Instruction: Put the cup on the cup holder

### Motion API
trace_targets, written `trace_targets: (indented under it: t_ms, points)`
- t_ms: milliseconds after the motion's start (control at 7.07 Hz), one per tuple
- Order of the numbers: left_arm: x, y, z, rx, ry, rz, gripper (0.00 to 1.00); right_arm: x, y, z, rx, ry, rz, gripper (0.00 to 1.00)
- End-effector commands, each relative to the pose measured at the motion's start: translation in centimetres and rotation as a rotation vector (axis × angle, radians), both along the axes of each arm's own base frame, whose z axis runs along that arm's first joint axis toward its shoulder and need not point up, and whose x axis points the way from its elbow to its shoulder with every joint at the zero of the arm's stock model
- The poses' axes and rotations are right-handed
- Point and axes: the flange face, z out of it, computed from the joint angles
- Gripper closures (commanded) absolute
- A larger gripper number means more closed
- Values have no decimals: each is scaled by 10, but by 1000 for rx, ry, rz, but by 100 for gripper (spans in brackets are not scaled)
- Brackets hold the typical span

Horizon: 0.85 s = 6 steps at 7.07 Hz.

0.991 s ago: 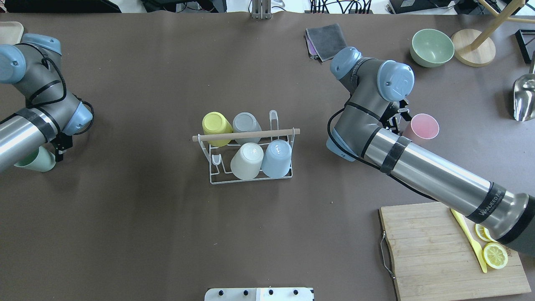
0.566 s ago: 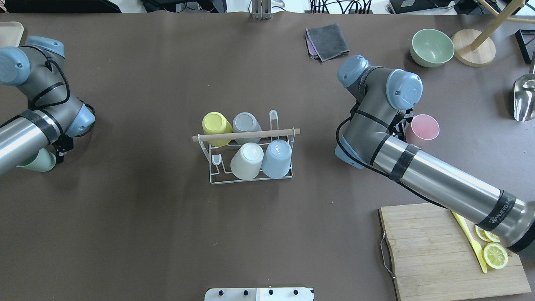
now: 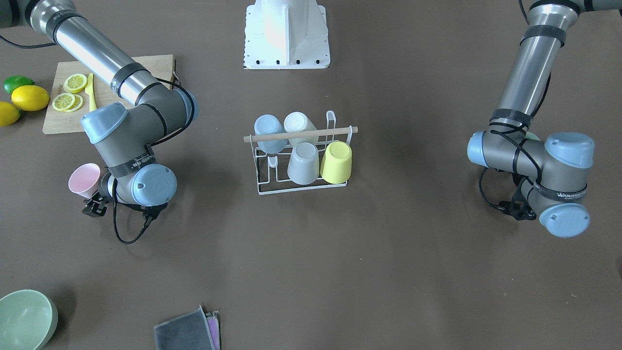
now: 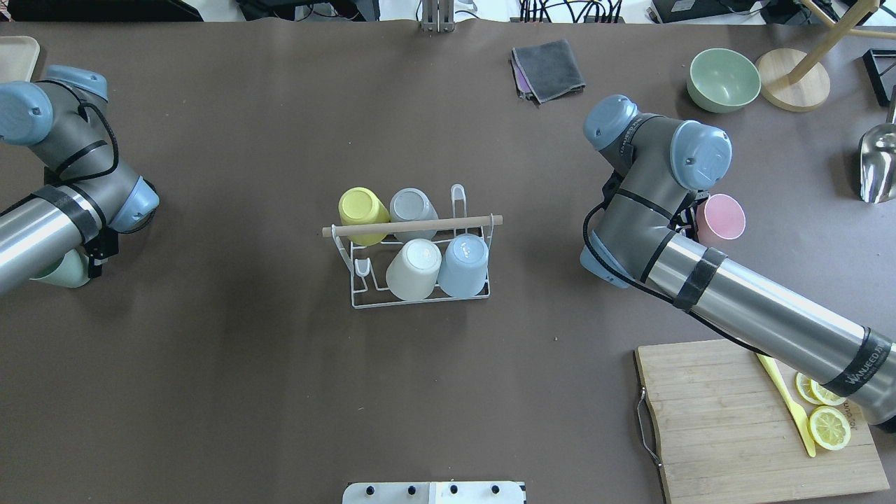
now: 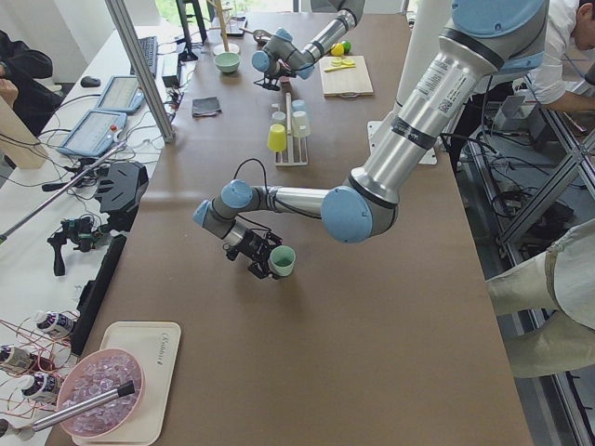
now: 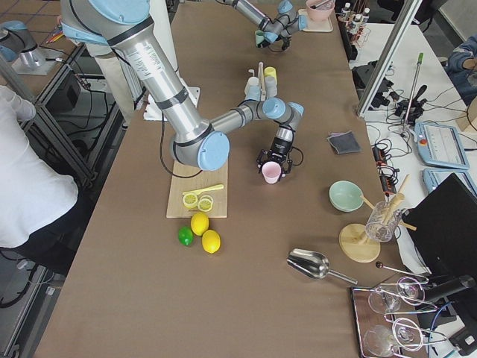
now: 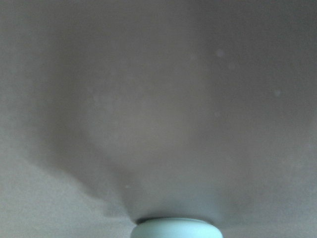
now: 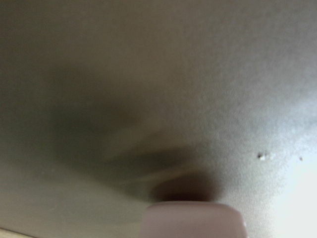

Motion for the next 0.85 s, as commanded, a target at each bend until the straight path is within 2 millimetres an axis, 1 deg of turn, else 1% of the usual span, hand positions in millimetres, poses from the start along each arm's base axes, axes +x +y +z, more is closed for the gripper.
trace_targets:
  t_ms: [0,142,283,425,566,708]
  points:
    - [1,-2,-5,-6,-2,0,3,8,-3,2,0,-3,10,0]
    - [1,-4,-11,-7,-3,0,5,17,-3,5,0,-6,17,0]
    - [1,-3,-12,1,14,15,38,20,0,4,6,-15,2,0]
    - [1,-3,-12,-1,17,16,75,21,2,8,3,-15,0,0]
    - [0,-1,-12,-14,9,16,100,22,1,8,3,-15,2,0]
    - [-3,-1,-16,-13,1,30,100,22,2,9,2,-16,2,0]
